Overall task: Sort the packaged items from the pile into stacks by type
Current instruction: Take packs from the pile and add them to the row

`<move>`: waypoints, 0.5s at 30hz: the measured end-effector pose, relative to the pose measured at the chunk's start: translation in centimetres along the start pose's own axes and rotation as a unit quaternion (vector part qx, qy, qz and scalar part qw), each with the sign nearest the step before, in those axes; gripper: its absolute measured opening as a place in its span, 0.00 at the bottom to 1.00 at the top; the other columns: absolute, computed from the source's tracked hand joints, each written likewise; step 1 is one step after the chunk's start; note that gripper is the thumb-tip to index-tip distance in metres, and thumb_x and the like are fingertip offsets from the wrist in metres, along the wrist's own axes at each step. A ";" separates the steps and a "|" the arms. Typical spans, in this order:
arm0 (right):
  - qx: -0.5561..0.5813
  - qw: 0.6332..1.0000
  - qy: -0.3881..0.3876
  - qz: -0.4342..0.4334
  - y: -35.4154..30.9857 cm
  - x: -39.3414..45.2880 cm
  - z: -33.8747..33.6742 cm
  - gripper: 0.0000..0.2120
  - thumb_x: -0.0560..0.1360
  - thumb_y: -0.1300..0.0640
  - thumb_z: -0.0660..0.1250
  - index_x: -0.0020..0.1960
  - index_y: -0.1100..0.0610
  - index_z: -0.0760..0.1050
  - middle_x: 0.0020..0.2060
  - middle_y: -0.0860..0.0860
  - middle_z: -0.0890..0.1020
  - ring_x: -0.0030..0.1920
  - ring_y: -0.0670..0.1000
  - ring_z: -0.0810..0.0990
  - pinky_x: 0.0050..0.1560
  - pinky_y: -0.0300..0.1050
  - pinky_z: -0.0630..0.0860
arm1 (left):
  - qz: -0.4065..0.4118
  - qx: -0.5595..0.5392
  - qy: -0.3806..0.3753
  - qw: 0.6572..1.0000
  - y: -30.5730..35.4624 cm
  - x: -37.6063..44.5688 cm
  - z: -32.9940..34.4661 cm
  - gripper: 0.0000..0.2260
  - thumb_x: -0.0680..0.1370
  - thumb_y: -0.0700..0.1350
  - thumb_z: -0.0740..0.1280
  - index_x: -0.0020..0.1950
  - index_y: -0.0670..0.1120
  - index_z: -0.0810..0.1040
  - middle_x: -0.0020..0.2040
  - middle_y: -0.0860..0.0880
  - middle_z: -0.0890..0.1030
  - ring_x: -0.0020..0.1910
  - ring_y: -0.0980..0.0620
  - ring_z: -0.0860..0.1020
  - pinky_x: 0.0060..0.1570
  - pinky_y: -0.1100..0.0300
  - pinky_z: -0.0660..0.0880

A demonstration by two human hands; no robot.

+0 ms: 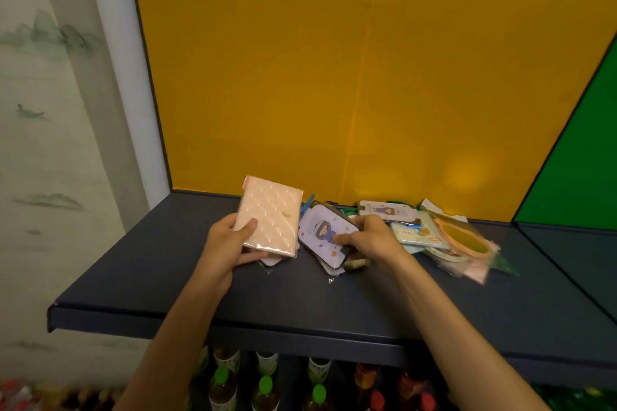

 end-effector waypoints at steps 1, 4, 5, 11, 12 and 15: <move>0.023 1.000 0.006 0.000 0.2 -0.4 -0.5 0.11 0.72 0.62 0.75 0.53 0.63 0.80 0.43 0.58 0.87 0.41 0.56 0.87 0.41 0.55 0.84 | 0.002 -0.006 -0.008 1.000 0.2 0.0 0.7 0.09 0.81 0.41 0.65 0.61 0.43 0.75 0.55 0.43 0.81 0.52 0.45 0.81 0.38 0.55 0.84; 0.145 0.989 0.026 0.009 0.9 -2.1 -2.9 0.10 0.77 0.63 0.70 0.56 0.65 0.78 0.44 0.59 0.86 0.38 0.54 0.86 0.32 0.45 0.82 | 0.002 -0.009 -0.038 0.999 0.3 -0.2 3.2 0.12 0.80 0.40 0.67 0.63 0.41 0.76 0.55 0.42 0.82 0.53 0.43 0.82 0.39 0.55 0.84; 0.186 0.982 0.042 0.011 1.1 -2.6 -4.0 0.09 0.78 0.63 0.68 0.57 0.65 0.77 0.44 0.59 0.86 0.37 0.53 0.86 0.30 0.43 0.81 | 0.001 -0.008 -0.048 0.999 0.3 -0.4 4.2 0.12 0.80 0.40 0.67 0.62 0.42 0.77 0.55 0.42 0.82 0.53 0.43 0.82 0.39 0.55 0.84; 0.332 0.931 0.148 0.020 4.3 -6.0 -12.8 0.08 0.80 0.63 0.61 0.56 0.64 0.75 0.47 0.61 0.85 0.40 0.55 0.85 0.33 0.46 0.83 | -0.003 -0.018 -0.119 0.993 -0.6 -2.6 12.3 0.11 0.79 0.40 0.69 0.61 0.44 0.77 0.54 0.45 0.83 0.53 0.45 0.82 0.39 0.56 0.83; 0.334 0.928 0.163 0.012 5.2 -6.8 -14.3 0.08 0.80 0.63 0.60 0.55 0.63 0.76 0.46 0.61 0.85 0.39 0.55 0.86 0.33 0.46 0.82 | -0.004 -0.019 -0.132 0.991 -0.8 -3.2 13.9 0.12 0.78 0.40 0.69 0.61 0.44 0.77 0.54 0.44 0.83 0.53 0.45 0.83 0.39 0.55 0.83; 0.344 0.919 0.192 -0.009 8.2 -9.5 -18.7 0.07 0.80 0.65 0.59 0.52 0.63 0.76 0.44 0.59 0.85 0.36 0.53 0.85 0.31 0.44 0.81 | -0.008 -0.018 -0.172 0.985 -1.6 -5.4 19.0 0.10 0.78 0.39 0.69 0.59 0.44 0.78 0.53 0.44 0.84 0.52 0.46 0.83 0.42 0.53 0.83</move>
Point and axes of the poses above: each hand's wrist, its own x-axis towards the middle knuckle, its own z-axis out of the palm, y = z × x, the point moved 1 cm from there along x, towards the middle knuckle
